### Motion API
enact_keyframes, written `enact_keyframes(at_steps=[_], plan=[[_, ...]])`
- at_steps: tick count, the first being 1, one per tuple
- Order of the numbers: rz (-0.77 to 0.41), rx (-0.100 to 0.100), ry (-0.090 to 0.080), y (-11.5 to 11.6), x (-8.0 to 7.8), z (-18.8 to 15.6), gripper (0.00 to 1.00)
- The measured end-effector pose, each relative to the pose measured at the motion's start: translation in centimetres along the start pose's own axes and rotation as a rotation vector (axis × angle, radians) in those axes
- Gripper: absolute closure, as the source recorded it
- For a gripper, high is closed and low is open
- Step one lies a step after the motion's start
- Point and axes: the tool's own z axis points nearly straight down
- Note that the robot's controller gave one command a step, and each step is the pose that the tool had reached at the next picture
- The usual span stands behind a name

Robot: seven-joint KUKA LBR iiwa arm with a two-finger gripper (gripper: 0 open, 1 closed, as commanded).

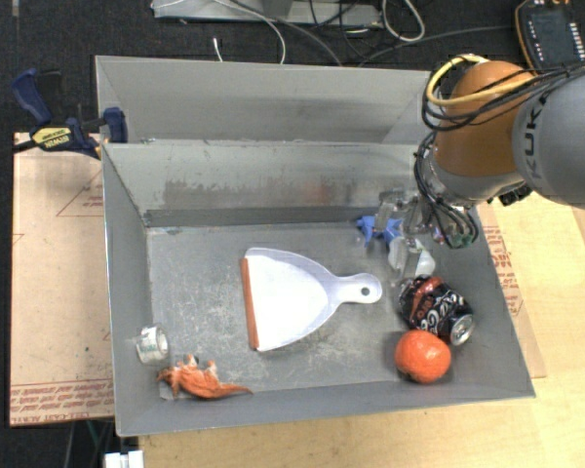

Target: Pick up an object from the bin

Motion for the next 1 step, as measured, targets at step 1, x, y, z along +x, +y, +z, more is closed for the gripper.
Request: enact_keyframes(at_steps=[1], plan=[[-0.003, 0.001, -0.008, 0.06, -0.2, -0.51, 0.0]])
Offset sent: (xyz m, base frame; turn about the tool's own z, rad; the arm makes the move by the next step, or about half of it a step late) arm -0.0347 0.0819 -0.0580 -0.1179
